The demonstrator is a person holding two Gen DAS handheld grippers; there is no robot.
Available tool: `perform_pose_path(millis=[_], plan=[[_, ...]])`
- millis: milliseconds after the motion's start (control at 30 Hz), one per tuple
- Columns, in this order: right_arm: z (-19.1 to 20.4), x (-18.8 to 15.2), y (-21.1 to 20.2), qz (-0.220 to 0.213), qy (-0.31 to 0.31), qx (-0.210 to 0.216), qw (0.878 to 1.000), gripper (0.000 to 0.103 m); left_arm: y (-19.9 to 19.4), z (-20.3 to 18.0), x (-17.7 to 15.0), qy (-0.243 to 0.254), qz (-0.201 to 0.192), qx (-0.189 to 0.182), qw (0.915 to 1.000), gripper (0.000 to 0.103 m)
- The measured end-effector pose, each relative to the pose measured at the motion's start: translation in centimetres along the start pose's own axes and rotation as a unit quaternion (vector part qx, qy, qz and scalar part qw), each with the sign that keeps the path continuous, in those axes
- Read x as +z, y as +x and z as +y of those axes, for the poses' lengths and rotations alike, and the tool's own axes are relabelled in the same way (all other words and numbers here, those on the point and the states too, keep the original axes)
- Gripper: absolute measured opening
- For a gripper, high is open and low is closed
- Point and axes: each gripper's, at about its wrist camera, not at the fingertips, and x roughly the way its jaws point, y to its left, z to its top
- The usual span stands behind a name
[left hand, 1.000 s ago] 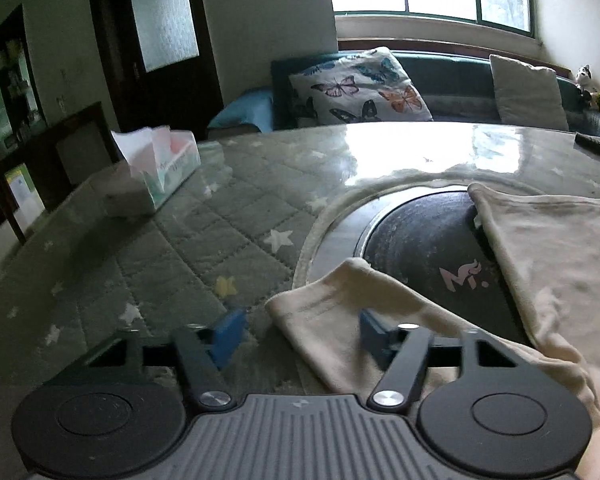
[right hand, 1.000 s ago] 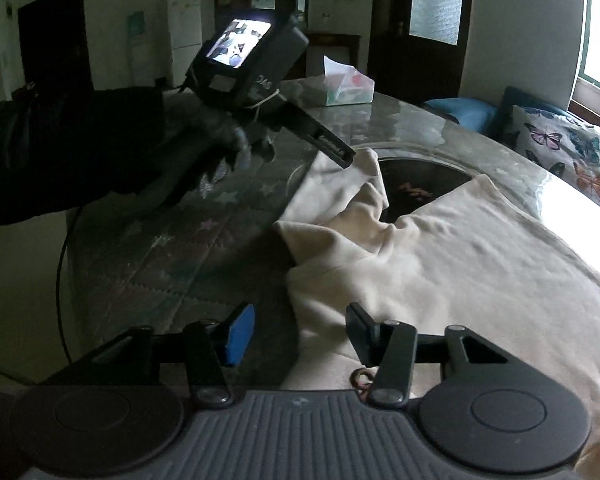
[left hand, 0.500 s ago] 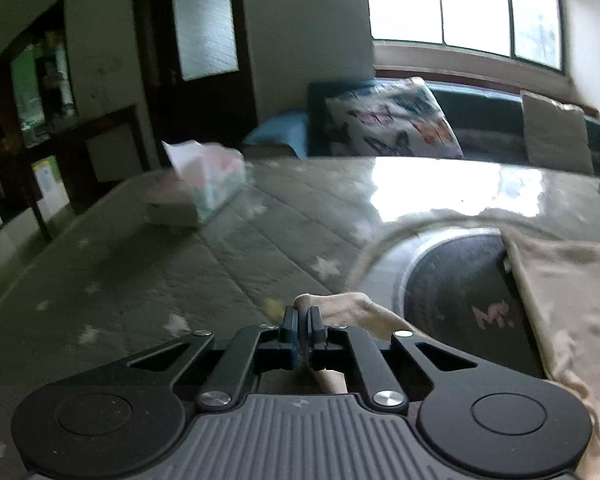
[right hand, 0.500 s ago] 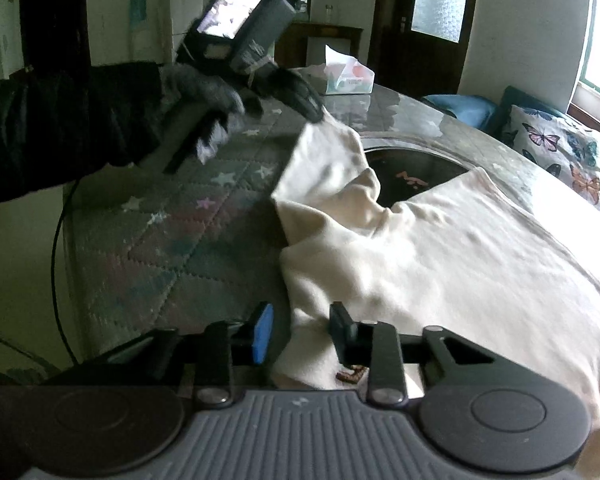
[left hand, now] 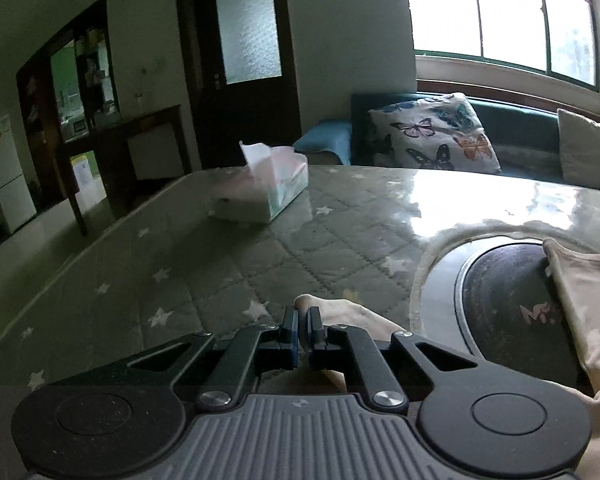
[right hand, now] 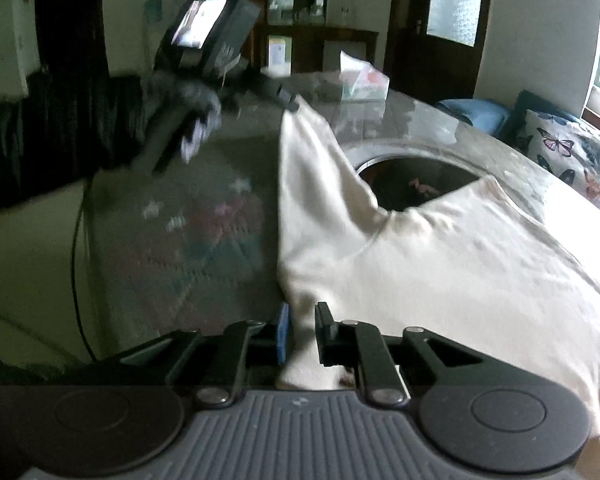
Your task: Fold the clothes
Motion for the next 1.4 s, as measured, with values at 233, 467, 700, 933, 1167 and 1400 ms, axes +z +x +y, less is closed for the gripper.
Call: perform_pose_path(millis=[233, 467, 700, 933, 1167, 1400], plan=[[-0.4, 1.7, 2.1, -0.008, 0.007, 0.006, 1.000, 0.039, -1.0, 1.2, -0.5, -0.017, -0.001, 0.006, 0.9998, 0.005], [-1.5, 2.7, 3.6, 0.002, 0.019, 0.024, 1.000, 0.066, -2.8, 2.3, -1.5, -0.040, 0.000, 0.010, 0.9991, 0.005], [-6.5, 5.5, 6.7, -0.008, 0.072, -0.006, 0.997, 0.072, -4.2, 2.7, -2.4, -0.054, 0.003, 0.007, 0.9985, 0.005], [-7.8, 6.0, 10.0, 0.012, 0.093, 0.039, 0.995, 0.079, -4.3, 2.6, -1.1, -0.050, -0.011, 0.000, 0.9987, 0.005], [-6.6, 5.8, 9.1, -0.001, 0.076, 0.032, 0.997, 0.082, -6.8, 1.0, 2.0, -0.029, -0.064, -0.030, 0.9971, 0.005], [-5.9, 5.6, 9.7, 0.005, 0.065, 0.044, 0.997, 0.083, -11.0, -1.6, 4.1, 0.002, -0.122, -0.070, 0.9900, 0.005]])
